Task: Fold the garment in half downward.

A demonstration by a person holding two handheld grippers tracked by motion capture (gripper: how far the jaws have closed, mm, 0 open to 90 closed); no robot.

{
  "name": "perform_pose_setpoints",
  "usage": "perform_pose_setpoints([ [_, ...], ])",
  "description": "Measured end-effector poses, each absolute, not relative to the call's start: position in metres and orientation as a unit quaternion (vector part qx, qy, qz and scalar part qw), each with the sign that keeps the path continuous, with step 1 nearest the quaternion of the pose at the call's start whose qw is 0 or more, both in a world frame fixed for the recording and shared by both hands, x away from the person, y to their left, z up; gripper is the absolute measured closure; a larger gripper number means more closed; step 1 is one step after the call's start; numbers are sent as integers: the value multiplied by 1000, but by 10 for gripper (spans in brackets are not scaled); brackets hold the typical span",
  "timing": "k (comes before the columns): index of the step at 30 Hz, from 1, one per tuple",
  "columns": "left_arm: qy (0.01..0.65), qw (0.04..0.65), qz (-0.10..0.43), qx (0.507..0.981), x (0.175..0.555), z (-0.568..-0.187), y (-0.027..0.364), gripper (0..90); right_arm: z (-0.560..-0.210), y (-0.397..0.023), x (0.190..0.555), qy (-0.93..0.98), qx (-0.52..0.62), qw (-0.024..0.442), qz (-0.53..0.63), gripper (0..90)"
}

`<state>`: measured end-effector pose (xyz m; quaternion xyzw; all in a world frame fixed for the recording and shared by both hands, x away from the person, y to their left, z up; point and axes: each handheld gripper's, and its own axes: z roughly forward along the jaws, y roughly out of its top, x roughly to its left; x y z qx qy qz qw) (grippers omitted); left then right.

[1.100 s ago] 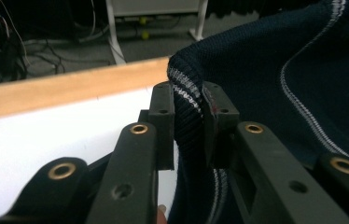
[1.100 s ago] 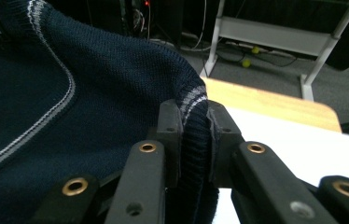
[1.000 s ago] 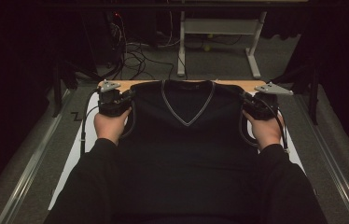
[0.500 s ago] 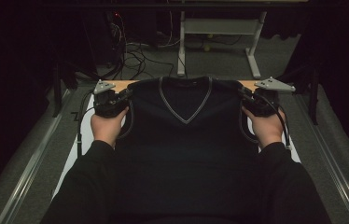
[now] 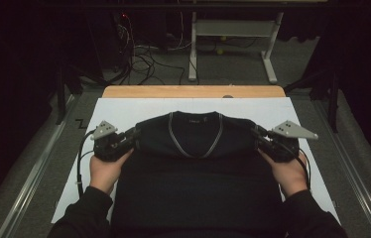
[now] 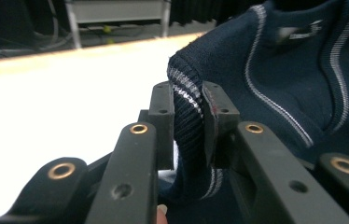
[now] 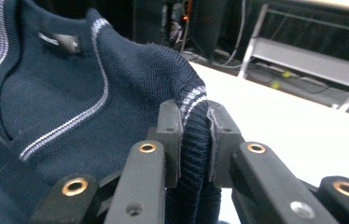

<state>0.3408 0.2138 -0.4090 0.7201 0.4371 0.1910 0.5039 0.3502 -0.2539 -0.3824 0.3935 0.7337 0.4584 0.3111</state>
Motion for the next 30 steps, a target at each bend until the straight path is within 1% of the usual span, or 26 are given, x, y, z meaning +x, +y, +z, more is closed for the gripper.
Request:
perform_pose_setpoints([
  [4,431,509,173,725,319,-423,217,728,-402,-258,329,737,393,292,466,789],
  [9,423,504,164,735,293,-438,222,727,-417,-267,302,740,393,278,469,788],
  [13,422,504,157,738,271,-440,226,726,-425,-273,279,741,389,267,477,788],
  [14,419,504,156,739,265,-439,227,725,-428,-275,267,740,388,261,483,788],
  [21,409,494,138,754,230,-439,226,724,-436,-279,244,750,382,245,481,788],
  [23,407,502,137,751,222,-435,228,723,-435,-280,233,750,379,241,486,788],
  [30,397,515,117,751,196,-437,231,717,-433,-284,210,751,382,236,484,786],
])
